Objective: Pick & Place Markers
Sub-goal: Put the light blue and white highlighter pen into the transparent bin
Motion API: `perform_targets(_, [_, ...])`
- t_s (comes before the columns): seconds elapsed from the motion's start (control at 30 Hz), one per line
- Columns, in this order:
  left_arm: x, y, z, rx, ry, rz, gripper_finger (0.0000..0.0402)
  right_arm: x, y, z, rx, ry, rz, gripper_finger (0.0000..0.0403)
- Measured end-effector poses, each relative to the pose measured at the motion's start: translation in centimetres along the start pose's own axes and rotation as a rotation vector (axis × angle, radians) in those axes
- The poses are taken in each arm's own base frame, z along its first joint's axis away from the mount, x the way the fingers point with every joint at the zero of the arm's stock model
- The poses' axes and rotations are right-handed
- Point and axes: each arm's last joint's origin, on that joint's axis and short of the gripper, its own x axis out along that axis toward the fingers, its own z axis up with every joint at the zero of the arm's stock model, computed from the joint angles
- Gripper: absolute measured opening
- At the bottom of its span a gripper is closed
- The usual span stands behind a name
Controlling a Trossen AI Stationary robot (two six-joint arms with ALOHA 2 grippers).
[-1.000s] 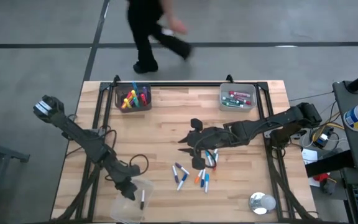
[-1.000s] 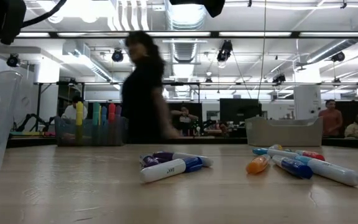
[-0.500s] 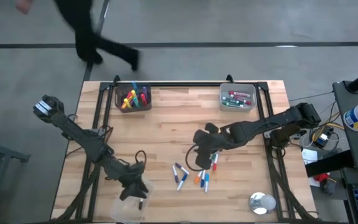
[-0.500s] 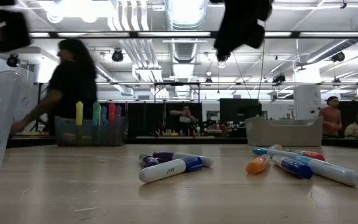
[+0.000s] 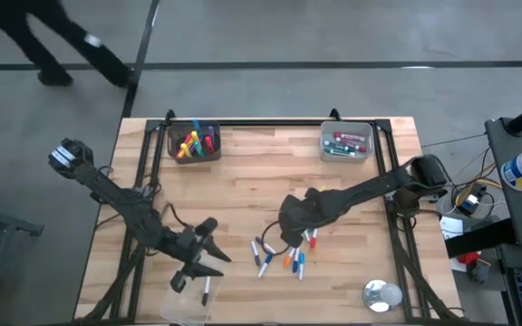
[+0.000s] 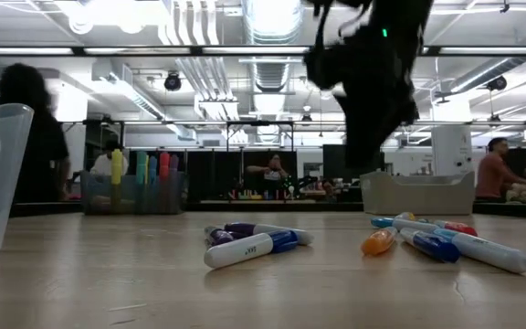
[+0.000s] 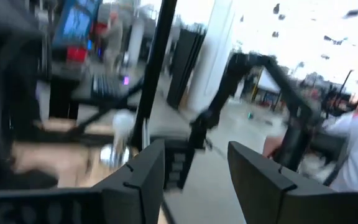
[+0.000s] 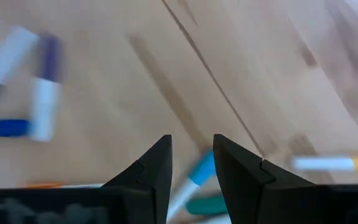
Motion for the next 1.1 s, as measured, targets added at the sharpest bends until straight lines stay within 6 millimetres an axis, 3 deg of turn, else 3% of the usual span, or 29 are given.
perform_targets(0.17, [0.0, -0.1, 0.2, 0.021, -0.023, -0.006, 0.0169, 2.7, -0.6, -1.1, 0.043, 0.109, -0.138, 0.0105])
perform_targets(0.43, [0.0, -0.1, 0.2, 0.018, -0.02, -0.005, 0.0169, 4.9, -0.5, -1.5, 0.062, 0.189, -0.161, 0.01])
perform_targets(1.1, [0.0, 0.0, 0.0, 0.022, 0.003, 0.001, 0.0169, 5.3, 0.2, -1.3, 0.097, 0.195, -0.071, 0.0097])
